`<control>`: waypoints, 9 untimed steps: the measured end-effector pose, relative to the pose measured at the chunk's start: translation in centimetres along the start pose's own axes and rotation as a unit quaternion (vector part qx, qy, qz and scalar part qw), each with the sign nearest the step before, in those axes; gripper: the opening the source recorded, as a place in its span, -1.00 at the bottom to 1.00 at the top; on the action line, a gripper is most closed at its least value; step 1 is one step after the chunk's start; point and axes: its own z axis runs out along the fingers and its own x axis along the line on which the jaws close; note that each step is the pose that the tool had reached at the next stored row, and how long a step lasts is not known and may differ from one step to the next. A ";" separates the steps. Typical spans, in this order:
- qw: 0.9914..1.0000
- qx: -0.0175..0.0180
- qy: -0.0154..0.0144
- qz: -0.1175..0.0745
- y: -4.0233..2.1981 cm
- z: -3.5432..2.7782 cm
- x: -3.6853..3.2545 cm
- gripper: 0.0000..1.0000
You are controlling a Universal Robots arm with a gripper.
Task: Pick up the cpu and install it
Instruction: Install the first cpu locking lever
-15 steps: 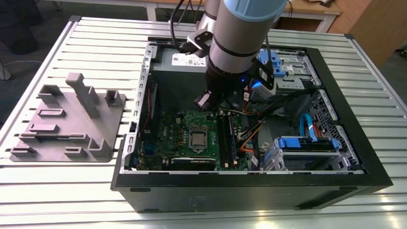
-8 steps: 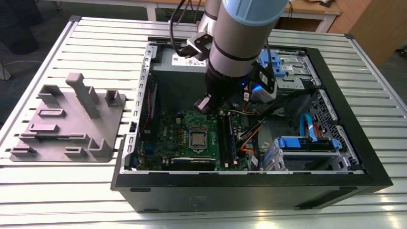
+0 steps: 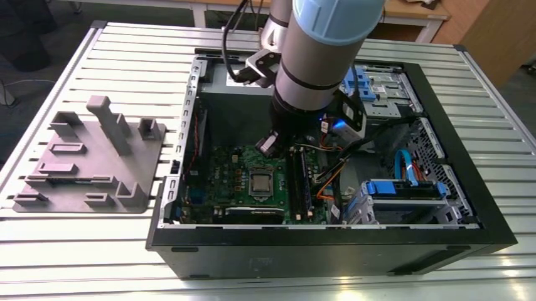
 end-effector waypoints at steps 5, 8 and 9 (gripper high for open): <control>1.000 0.000 0.000 0.000 -0.17 0.40 0.36 -0.79; 1.000 0.001 0.001 0.001 -0.16 0.61 0.58 -0.79; 1.000 0.001 0.001 0.001 -0.16 0.67 0.65 -0.79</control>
